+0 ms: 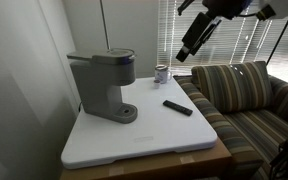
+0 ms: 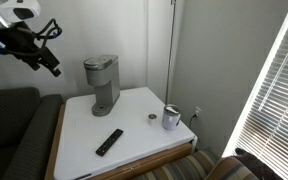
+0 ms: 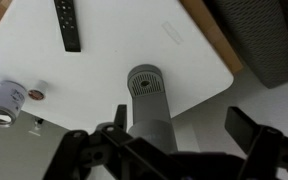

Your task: Open the coffee maker machine

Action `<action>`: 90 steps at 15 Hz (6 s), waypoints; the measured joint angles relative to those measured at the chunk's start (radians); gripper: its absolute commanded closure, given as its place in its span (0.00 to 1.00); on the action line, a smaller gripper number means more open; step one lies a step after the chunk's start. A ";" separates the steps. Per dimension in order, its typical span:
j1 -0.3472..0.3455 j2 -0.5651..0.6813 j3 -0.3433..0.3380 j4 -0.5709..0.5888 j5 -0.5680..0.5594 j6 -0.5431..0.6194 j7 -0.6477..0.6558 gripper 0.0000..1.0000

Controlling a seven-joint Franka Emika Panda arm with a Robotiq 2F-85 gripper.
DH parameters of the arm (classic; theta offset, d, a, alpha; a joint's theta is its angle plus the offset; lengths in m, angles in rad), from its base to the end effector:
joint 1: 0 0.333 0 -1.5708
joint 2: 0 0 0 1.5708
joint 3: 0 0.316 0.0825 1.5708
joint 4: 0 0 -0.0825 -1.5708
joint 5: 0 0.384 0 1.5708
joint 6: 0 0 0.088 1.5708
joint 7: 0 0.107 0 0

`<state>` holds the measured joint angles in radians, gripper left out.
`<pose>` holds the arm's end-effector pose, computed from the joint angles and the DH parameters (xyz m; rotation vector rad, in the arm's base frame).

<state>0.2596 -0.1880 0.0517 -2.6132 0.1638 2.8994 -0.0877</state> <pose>0.4437 0.1324 0.3679 -2.9199 -0.3682 -0.6943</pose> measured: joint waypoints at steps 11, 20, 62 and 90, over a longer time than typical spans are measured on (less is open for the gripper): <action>0.316 0.140 -0.224 0.219 0.459 0.019 -0.677 0.00; 0.257 0.324 -0.347 0.374 0.607 -0.162 -1.116 0.00; 0.236 0.506 -0.248 0.579 0.854 0.105 -1.068 1.00; 0.239 0.496 -0.274 0.718 0.701 0.073 -1.025 1.00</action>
<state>0.4983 0.3078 -0.2218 -1.8954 0.8648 2.9722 -1.1131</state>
